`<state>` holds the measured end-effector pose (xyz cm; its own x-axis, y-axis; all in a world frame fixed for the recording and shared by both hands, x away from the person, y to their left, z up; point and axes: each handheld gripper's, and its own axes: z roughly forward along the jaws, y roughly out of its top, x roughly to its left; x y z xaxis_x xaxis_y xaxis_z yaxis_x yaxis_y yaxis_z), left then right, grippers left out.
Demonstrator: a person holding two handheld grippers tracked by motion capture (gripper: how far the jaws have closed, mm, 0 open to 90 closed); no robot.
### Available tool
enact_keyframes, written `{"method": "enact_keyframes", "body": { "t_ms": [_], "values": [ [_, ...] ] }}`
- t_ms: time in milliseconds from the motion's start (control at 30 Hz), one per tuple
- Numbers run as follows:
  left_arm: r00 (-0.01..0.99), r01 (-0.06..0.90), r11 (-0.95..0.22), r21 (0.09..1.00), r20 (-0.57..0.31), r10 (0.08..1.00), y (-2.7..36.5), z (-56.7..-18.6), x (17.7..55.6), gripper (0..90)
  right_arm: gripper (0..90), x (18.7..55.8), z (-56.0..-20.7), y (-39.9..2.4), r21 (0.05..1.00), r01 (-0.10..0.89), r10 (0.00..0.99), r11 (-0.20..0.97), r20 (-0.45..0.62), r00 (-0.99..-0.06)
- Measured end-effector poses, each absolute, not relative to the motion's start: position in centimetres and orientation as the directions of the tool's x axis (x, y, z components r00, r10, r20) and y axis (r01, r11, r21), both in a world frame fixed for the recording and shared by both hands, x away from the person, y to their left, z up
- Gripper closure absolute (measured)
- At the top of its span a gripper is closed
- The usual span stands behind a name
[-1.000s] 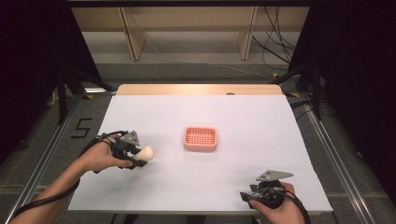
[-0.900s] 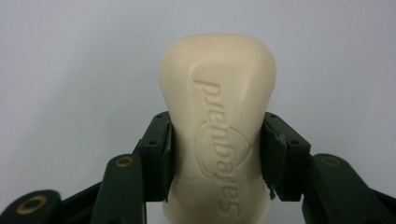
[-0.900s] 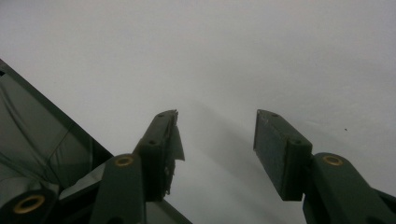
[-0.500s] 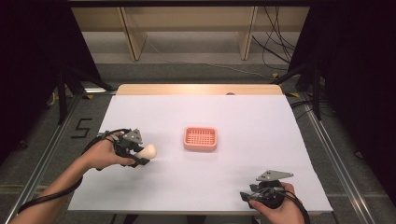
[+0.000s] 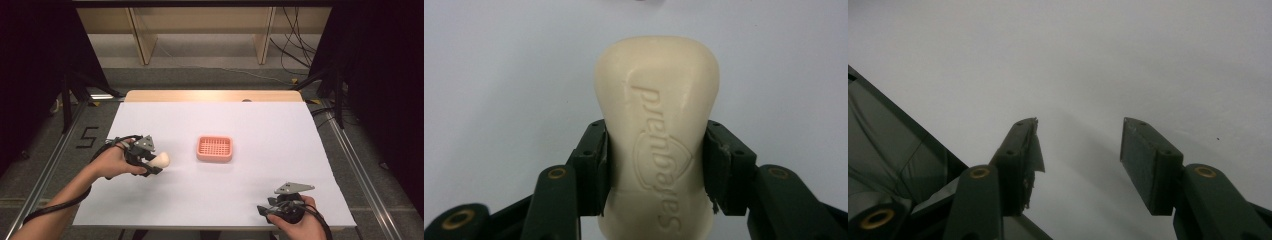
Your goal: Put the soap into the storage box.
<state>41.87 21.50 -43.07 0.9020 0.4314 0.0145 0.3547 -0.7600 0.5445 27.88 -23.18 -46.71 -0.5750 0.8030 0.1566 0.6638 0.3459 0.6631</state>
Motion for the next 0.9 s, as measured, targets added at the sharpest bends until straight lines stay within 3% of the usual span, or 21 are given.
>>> {"method": "enact_keyframes", "body": {
  "t_ms": [133,200,900],
  "values": [
    [0.902,0.353,-0.76,0.545,0.016,0.43,21.4,-43.0,42.0,49.6,49.2,27.9,-46.7,-23.2,0.666,0.659,0.802,0.349,0.152,-0.578],
    [0.903,0.355,-0.761,0.542,0.011,0.429,21.3,-43.0,42.1,49.6,49.1,27.9,-46.5,-23.4,0.634,0.685,0.78,0.359,0.2,-0.593],
    [0.91,0.336,-0.767,0.548,0.023,0.414,20.0,-42.6,42.8,49.6,48.9,27.9,-46.5,-23.3,0.633,0.686,0.781,0.359,0.198,-0.592]
  ]
}}
